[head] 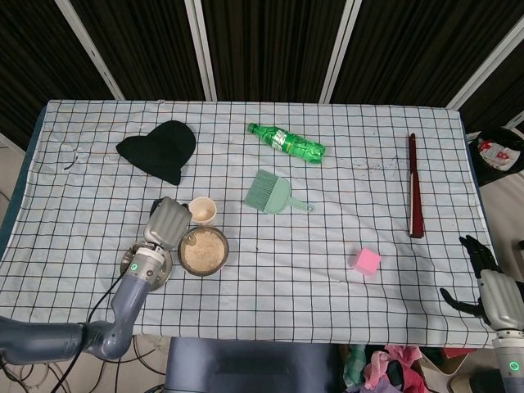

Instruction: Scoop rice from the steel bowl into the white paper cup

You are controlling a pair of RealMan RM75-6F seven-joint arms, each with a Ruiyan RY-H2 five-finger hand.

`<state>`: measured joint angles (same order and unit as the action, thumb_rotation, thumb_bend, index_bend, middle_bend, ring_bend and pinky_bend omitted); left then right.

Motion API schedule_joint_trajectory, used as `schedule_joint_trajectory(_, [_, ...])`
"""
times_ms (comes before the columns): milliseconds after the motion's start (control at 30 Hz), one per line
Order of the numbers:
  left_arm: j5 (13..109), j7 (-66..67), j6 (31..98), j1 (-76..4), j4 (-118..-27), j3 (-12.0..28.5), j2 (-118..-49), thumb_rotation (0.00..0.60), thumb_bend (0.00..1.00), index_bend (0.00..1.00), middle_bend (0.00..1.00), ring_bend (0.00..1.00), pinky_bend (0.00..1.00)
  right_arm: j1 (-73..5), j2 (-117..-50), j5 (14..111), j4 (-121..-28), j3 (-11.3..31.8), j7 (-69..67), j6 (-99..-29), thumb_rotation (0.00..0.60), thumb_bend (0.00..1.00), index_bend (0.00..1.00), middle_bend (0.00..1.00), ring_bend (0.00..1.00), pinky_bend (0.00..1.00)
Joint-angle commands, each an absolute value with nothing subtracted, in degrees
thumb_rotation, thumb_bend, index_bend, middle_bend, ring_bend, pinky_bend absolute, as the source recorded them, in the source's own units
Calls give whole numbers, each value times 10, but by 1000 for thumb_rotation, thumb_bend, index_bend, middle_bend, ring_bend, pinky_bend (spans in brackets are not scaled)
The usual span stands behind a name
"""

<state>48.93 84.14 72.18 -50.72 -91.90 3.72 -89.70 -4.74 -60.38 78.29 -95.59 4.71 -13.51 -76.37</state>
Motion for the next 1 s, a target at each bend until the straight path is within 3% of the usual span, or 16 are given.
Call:
schedule_joint_trajectory(33, [472, 874, 727, -520, -913, 36, -914, 600, 491, 760, 1000, 1000, 1000, -47, -604, 782, -956, 48, -137, -763, 600, 217, 0, 0, 0, 207])
schedule_joint_trajectory(1000, [420, 1035, 742, -585, -896, -4, -969, 600, 493, 768, 1000, 1000, 1000, -46, -602, 780, -960, 51, -152, -764, 600, 216, 0, 0, 0, 207])
